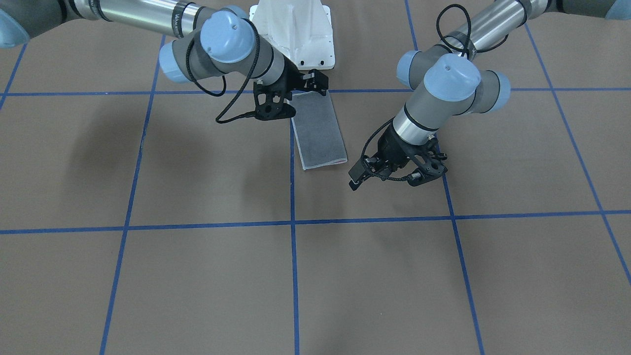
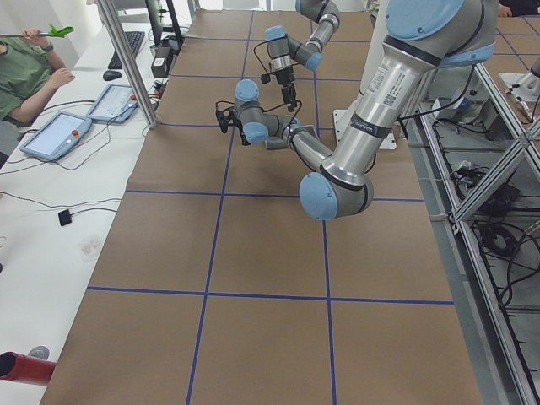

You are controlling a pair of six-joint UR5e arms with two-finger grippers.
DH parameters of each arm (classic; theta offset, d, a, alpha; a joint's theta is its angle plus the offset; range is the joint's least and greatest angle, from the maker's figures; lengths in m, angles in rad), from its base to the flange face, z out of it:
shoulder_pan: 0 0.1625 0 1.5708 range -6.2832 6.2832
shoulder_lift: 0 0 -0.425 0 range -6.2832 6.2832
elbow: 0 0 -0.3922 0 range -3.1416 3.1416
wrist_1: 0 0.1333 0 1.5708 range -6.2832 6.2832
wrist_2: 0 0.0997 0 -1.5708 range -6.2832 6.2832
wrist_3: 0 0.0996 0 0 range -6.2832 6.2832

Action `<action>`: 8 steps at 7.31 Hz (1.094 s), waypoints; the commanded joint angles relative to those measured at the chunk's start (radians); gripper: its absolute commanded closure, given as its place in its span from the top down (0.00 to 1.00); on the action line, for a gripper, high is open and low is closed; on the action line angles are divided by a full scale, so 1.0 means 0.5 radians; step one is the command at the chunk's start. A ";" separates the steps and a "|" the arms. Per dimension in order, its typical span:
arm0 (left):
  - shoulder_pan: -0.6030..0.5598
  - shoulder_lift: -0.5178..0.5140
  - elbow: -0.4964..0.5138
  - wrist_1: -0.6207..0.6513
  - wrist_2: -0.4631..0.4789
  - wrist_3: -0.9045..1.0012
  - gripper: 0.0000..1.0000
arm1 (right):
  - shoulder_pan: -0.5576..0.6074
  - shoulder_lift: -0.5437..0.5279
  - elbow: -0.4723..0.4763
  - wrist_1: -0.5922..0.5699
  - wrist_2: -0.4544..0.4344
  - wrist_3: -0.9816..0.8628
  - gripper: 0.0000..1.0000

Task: Fold towel twice with both arms
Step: 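Grasp the folded towel's end with the right gripper and drag it toward the robot, then move the left gripper to the folded towel's end while the right arm withdraws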

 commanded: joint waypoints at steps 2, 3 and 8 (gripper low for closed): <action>0.050 0.032 -0.079 -0.001 -0.117 -0.151 1.00 | 0.368 -0.238 0.033 -0.003 0.047 -0.118 1.00; 0.135 0.044 -0.131 -0.004 -0.099 -0.207 1.00 | 0.464 -0.263 0.021 -0.006 0.056 -0.236 1.00; 0.666 0.069 -0.220 -0.004 0.342 -0.453 1.00 | 0.655 -0.328 -0.056 -0.019 0.038 -0.593 1.00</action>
